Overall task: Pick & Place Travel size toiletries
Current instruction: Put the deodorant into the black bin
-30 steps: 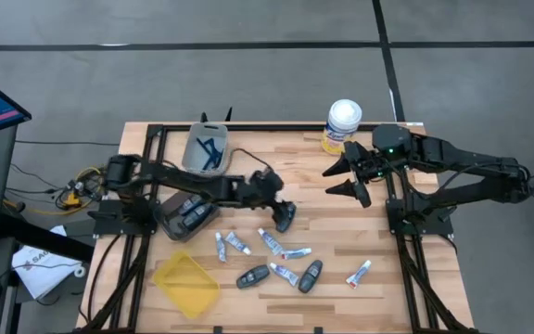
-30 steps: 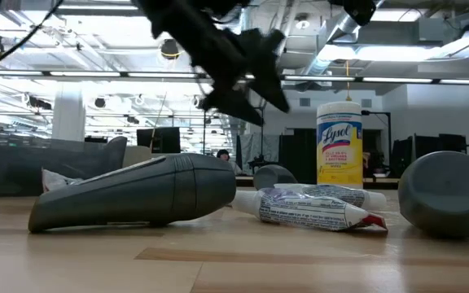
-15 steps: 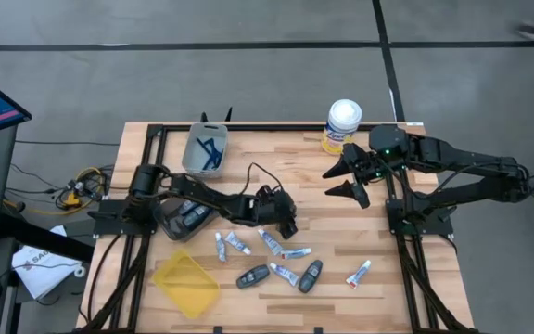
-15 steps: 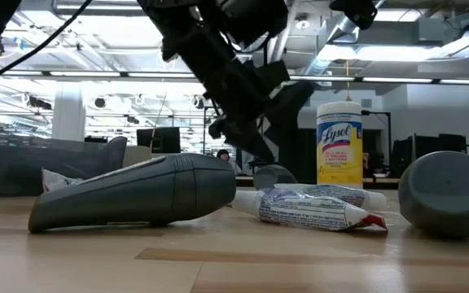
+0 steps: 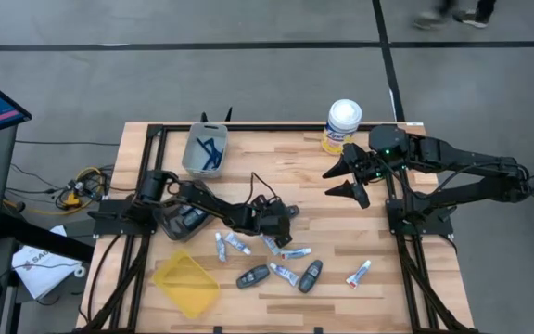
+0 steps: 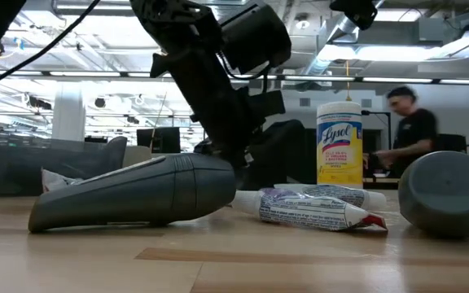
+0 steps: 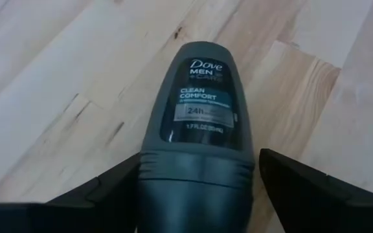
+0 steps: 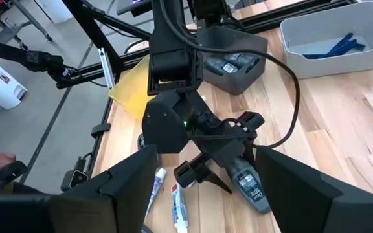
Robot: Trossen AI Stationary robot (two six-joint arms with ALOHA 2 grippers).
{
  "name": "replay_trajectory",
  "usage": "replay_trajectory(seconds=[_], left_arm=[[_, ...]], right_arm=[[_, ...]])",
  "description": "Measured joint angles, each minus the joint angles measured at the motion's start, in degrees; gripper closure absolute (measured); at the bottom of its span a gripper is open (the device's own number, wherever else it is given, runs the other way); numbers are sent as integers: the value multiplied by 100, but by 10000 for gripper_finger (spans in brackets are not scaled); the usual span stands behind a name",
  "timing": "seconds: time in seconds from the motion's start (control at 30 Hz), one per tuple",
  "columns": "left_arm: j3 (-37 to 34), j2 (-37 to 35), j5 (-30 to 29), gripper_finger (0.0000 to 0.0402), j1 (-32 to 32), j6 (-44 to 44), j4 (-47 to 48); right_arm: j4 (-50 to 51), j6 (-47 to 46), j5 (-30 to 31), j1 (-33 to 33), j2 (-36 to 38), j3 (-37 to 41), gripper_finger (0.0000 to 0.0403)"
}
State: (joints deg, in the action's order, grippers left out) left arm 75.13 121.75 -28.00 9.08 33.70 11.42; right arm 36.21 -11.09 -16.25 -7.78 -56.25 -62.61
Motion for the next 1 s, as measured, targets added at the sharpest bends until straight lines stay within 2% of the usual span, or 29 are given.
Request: replay_trajectory(seconds=[0.13,0.27,0.5,0.63,0.77,1.0], left_arm=[[-4,-48,44,152,-11,-71,75],[-4,-50,212,202,-15,-73,61],[-13,-134,317,207,-15,-86,100],[-19,-461,263,207,-24,-89,305],[-17,-1056,220,207,-42,-87,1013],[-13,-2512,84,207,137,495,3364]], right_arm=[[0,9,0,0,0,0,147],[0,9,0,-1,0,0,147],[0,9,0,-1,0,0,147],[2,28,0,0,0,0,147],[2,54,0,-1,0,0,147],[49,61,-2,-1,0,0,147]])
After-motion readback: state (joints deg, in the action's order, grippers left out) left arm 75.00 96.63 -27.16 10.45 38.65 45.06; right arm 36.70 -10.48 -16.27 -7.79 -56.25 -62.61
